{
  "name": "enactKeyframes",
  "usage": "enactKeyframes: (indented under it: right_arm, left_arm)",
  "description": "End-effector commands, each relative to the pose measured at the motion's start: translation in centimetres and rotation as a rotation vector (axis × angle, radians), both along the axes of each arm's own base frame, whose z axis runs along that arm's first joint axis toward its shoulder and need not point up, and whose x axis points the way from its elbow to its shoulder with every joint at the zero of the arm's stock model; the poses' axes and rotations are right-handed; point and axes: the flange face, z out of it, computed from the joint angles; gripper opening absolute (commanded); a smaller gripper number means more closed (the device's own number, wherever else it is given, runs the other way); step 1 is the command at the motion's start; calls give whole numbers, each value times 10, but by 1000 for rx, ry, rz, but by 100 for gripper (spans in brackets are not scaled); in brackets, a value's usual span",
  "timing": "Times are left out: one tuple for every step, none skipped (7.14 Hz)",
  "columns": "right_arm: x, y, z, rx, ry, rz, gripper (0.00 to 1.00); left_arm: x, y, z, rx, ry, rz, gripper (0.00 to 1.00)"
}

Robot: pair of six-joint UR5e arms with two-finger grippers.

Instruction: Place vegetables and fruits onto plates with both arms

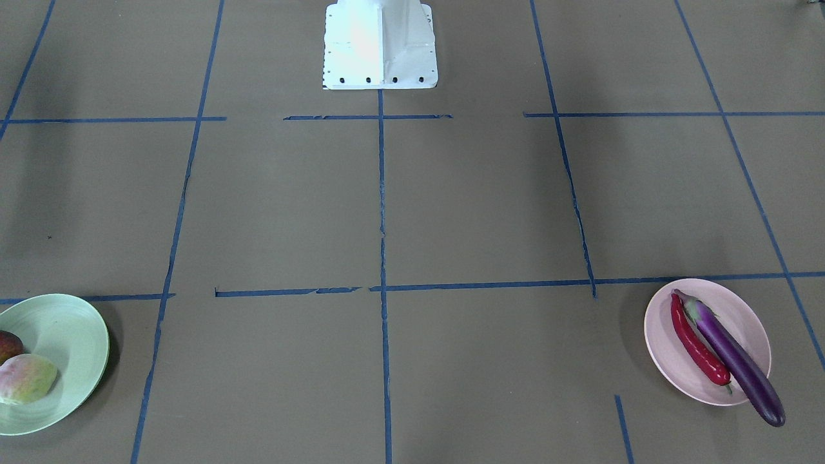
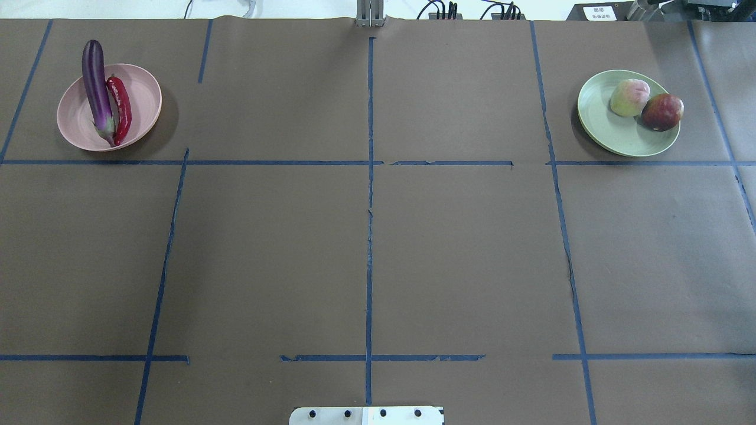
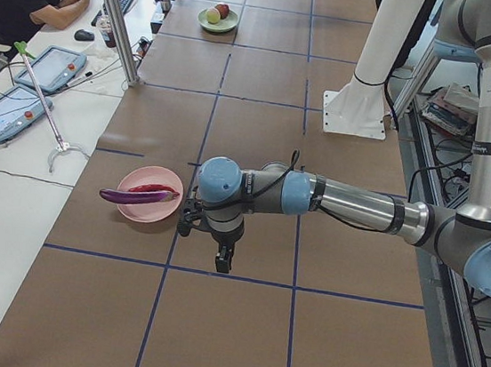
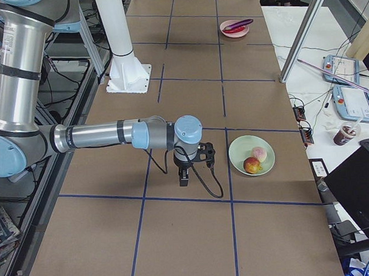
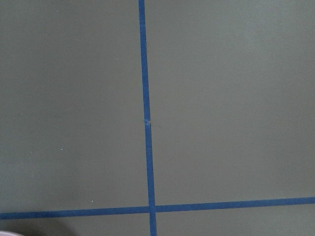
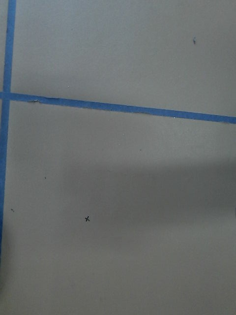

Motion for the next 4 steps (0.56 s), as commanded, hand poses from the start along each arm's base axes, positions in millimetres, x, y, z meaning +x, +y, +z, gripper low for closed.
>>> enactKeyframes:
  right_arm:
    - [3, 9, 4, 33, 13, 16, 100]
    - [3, 9, 5, 32, 12, 17, 100]
    - [3, 9, 4, 32, 11, 18, 100]
    - [3, 8, 3, 32, 11, 20, 100]
  left_arm:
    - [-2, -3, -2, 39, -25, -13, 100]
    - [-2, -5, -10, 84, -26, -11, 100]
    - [-1, 3, -4, 75, -24, -8, 100]
    - [0, 4, -5, 73, -14, -9, 100]
